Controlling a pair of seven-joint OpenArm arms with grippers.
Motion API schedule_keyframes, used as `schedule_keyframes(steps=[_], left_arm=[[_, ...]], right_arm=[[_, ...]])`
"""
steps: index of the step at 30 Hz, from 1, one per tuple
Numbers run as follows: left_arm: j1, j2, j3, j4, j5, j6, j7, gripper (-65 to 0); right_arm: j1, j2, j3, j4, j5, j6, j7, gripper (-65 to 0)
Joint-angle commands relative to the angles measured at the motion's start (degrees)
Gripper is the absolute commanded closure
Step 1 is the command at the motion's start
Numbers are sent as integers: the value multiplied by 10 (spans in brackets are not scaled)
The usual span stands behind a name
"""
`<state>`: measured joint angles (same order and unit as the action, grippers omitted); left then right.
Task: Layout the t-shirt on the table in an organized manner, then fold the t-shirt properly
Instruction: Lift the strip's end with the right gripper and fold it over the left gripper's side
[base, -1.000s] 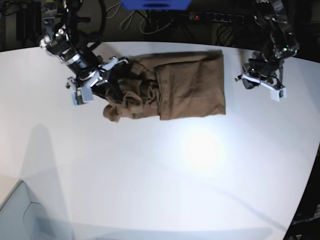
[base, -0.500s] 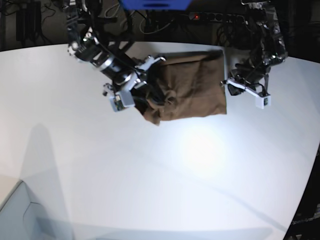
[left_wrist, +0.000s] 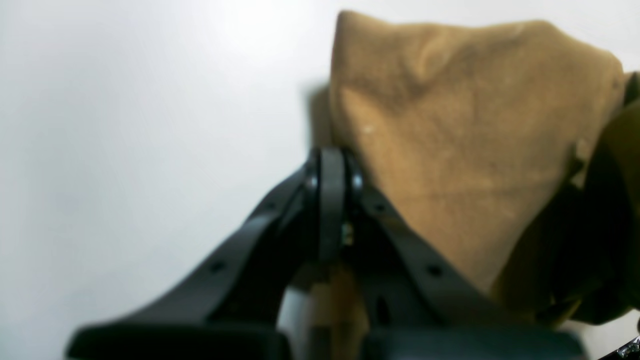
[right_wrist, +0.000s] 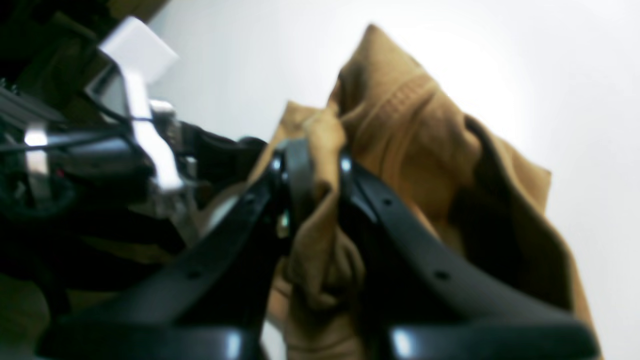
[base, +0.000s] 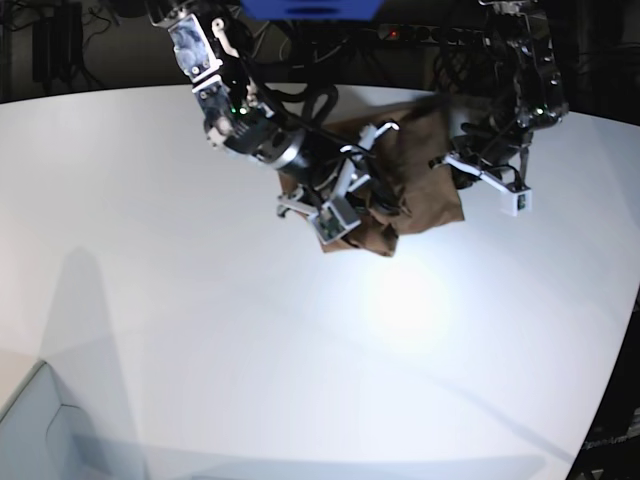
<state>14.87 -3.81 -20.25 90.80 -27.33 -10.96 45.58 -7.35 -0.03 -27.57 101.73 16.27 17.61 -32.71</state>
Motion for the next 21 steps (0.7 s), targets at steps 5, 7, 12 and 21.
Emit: schedule_keyframes(steps=[5,7,12,21], left_arm=[[6,-1,1,2,8,1,23,0],[6,-2,1,2,8,1,23,0],[11,-4,-1,3,8,1,24,0],[11,-7,-2,3,12,1,24,0]], right_arm=[[35,-34,-10,-34,8,3,14,0],[43,-42,-10,-55,8,3,16,0],[48,-45,-31,-71,8,3,17,0],[61,-62,-88,-78,8,3,22,-76]])
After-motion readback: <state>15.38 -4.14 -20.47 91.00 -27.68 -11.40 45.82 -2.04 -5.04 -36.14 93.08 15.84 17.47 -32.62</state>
